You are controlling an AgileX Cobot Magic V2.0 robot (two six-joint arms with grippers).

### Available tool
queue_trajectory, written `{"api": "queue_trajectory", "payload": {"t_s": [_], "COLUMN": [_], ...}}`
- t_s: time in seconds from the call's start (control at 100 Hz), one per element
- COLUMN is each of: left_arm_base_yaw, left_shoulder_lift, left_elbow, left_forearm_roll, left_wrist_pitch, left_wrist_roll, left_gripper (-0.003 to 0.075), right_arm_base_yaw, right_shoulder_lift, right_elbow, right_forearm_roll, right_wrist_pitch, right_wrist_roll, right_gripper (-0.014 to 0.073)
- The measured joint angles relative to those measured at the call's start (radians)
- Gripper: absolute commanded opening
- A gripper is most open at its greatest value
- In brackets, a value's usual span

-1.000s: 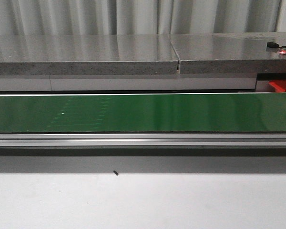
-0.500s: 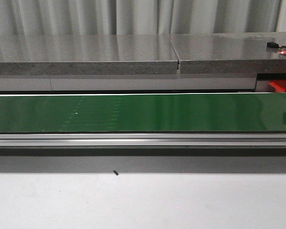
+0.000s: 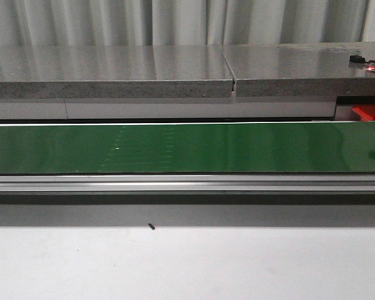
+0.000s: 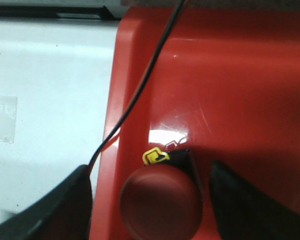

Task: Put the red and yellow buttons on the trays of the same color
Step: 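Lift the red button into the red tray and open the right gripper, then withdraw the right gripper from the red tray to above the belt end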

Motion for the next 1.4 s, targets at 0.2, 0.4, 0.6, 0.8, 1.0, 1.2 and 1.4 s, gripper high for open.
{"api": "queue_trajectory", "payload": {"t_s": [0.2,0.4,0.6,0.8,1.0,1.2,1.4], "left_arm_base_yaw": [0.000,0.000,0.000,0.000,0.000,0.000,0.000], "left_shoulder_lift": [0.000,0.000,0.000,0.000,0.000,0.000,0.000], "left_elbow": [0.000,0.000,0.000,0.000,0.000,0.000,0.000], "left_forearm_roll": [0.000,0.000,0.000,0.000,0.000,0.000,0.000], "left_wrist_pitch": [0.000,0.000,0.000,0.000,0.000,0.000,0.000], "left_wrist_roll": [0.000,0.000,0.000,0.000,0.000,0.000,0.000], "left_gripper": [-0.0020,-0.0020,-0.0020,-0.0020,-0.0020,-0.0020,-0.0020], "right_arm_base_yaw": [-0.006,-0.018,0.005,0.087,0.206,0.320,0.395], "right_shoulder_lift": [-0.059,-0.151,-0.269,-0.408,-0.531,-0.689,-0.896], "right_elbow": [0.000,0.000,0.000,0.000,0.001,0.136,0.438], "right_forearm_roll": [0.000,0.010,0.020,0.022,-0.047,-0.181,-0.251], "right_wrist_pitch": [-0.002,0.002,0.010,0.025,0.028,-0.006,-0.137], "right_wrist_roll": [0.021,0.037,0.039,0.048,0.062,0.096,0.124], "right_gripper": [0.0508,0.0508,0.0508,0.0508,0.0508,0.0508,0.0508]}}
